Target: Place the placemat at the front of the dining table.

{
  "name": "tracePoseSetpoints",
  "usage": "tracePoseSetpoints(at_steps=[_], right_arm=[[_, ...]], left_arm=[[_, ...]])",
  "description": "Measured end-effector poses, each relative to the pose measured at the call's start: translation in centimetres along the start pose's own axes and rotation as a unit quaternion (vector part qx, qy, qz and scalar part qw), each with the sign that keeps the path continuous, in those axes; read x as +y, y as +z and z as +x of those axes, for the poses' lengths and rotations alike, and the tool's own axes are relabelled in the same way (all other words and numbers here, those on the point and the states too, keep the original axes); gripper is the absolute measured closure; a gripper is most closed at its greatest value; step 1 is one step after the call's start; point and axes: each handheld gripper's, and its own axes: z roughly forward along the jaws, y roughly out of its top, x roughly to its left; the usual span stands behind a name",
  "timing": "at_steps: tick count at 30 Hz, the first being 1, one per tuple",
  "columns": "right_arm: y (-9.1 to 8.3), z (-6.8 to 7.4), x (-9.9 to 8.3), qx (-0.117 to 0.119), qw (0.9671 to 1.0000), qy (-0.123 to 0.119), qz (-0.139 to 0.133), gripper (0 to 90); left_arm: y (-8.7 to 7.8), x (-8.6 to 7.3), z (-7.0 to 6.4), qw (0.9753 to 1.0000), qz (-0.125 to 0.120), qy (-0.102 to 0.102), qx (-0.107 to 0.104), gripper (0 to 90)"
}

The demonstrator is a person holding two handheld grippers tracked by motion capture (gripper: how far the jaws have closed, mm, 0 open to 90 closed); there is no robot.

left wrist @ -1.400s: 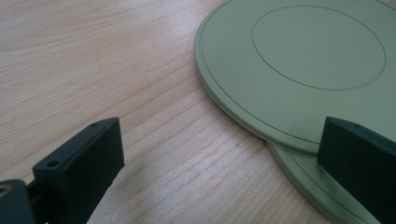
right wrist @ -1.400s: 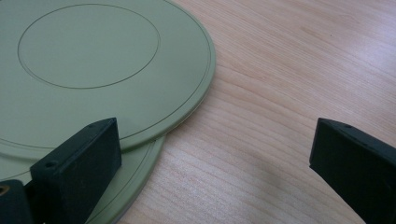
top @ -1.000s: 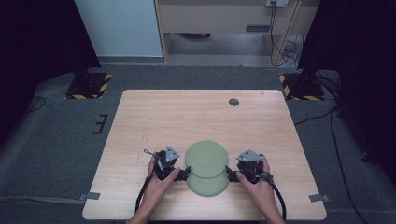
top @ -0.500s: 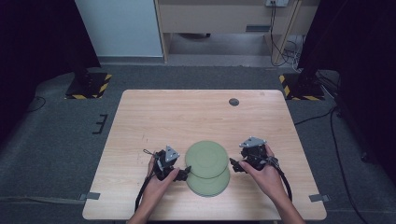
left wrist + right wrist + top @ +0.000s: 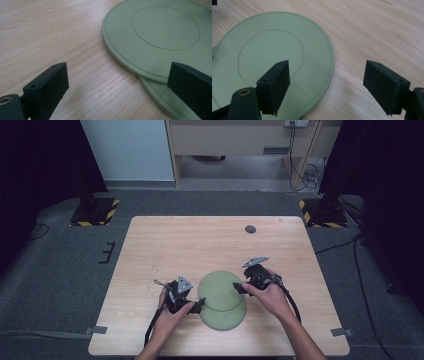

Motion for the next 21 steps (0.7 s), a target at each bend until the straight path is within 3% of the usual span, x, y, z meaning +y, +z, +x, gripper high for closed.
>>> tracePoseSetpoints(at_steps=[14,21], right_arm=[[2.0,-0.7,-0.1,0.057,0.9971,0.05,0.008,24.0],[2.8,-0.4,-0.3,0.07,0.9961,0.051,0.017,24.4]], left_arm=[[0.2,0.0,0.0,1.0,0.004,-0.003,0.0,2.2],[0.3,-0.1,0.0,1.0,0.004,-0.006,0.0,1.7]])
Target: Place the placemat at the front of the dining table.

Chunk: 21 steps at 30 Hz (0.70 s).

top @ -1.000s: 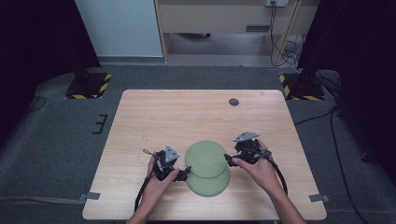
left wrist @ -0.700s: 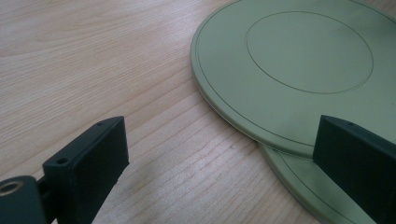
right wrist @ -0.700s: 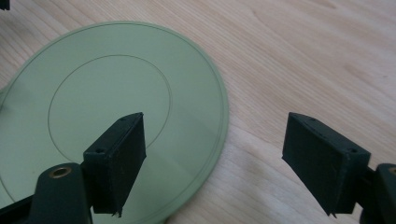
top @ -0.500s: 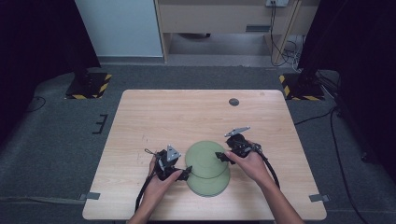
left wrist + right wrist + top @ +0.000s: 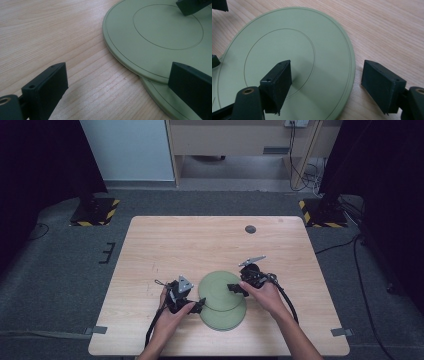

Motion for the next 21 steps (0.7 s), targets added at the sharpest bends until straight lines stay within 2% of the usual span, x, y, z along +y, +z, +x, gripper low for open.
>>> tracePoseSetpoints(at_steps=[6,14,21], right_arm=[[0.24,-0.04,-0.1,0.018,0.9997,0.011,-0.009,25.7],[0.07,-0.45,-0.38,0.027,0.9989,0.032,-0.021,30.6],[-0.07,-0.41,-0.25,0.021,0.999,0.033,-0.02,34.6]], left_arm=[[0.02,-0.03,0.0,1.0,0.0,-0.002,0.0,1.4],[0.09,-0.07,0.08,1.0,0.002,-0.007,-0.001,0.4],[0.11,-0.05,0.08,1.0,0.003,-0.008,0.0,0.1]])
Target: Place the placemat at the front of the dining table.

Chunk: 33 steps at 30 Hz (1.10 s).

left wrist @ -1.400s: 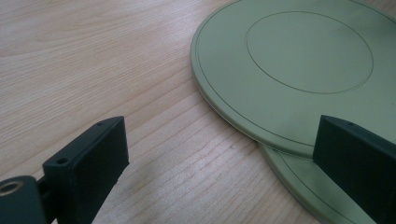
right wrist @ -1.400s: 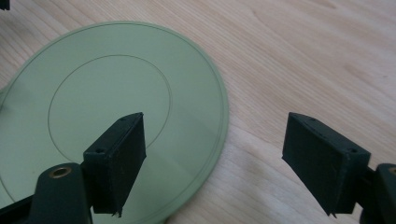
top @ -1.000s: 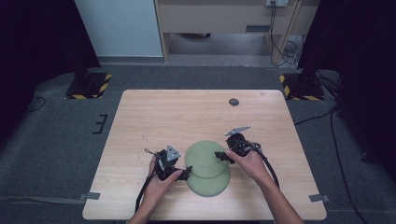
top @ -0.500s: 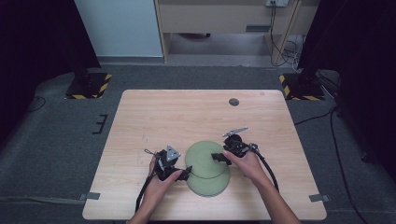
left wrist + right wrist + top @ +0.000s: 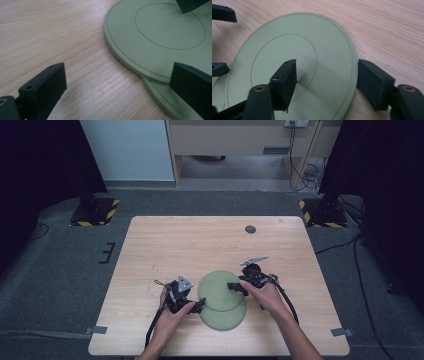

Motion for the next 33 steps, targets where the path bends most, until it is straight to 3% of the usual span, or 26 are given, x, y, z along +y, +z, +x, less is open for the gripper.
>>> tracePoseSetpoints(at_steps=[9,17,24,33], right_arm=[[-0.4,-0.5,0.0,0.005,0.9999,0.015,-0.005,44.9],[-1.0,-1.0,0.2,0.009,0.999,0.032,-0.029,58.5],[-1.5,-1.3,0.2,0.021,0.9978,0.046,-0.043,65.0],[-1.6,-1.1,0.4,0.005,0.9983,0.029,-0.051,74.3]], left_arm=[[0.0,0.0,-0.1,1.0,0.001,0.003,0.003,0.1],[0.0,0.1,-0.1,1.0,0.002,0.003,0.005,0.1],[-0.1,0.1,-0.1,1.0,0.003,0.003,0.006,0.1],[-0.1,0.1,-0.1,1.0,0.004,0.004,0.006,0.0]])
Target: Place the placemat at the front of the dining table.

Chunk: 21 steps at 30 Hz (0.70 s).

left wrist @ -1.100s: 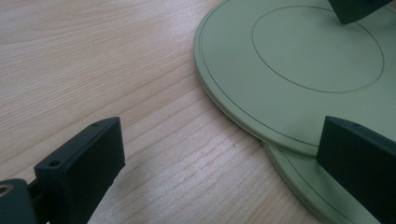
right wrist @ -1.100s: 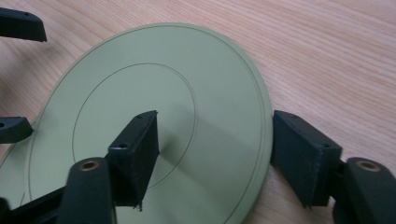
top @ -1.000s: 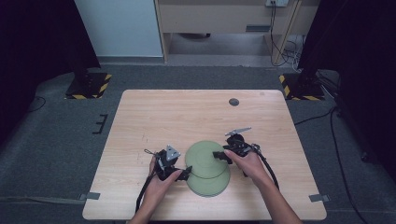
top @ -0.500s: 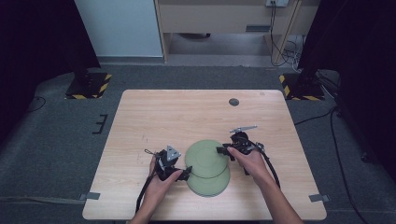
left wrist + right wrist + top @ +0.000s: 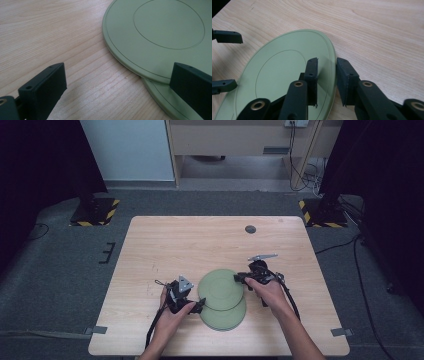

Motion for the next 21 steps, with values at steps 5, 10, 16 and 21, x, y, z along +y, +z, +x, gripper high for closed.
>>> tracePoseSetpoints(at_steps=[5,10,16,21], right_arm=[[-0.4,0.4,0.2,-0.008,0.9997,-0.019,-0.01,80.4],[-0.7,1.0,0.4,-0.015,0.9992,-0.033,-0.014,84.8],[-1.2,1.3,0.7,-0.017,0.9988,-0.042,-0.02,86.0],[-1.9,2.0,1.4,-0.018,0.9979,-0.056,-0.028,86.1]], left_arm=[[0.0,0.0,0.0,1.0,0.0,0.0,0.0,0.0],[0.0,0.0,-0.1,1.0,-0.003,-0.001,0.002,0.0],[-0.2,-0.1,-0.1,1.0,-0.006,0.001,0.003,1.3],[-0.5,-0.2,0.1,0.9999,-0.012,0.0,0.007,2.5]])
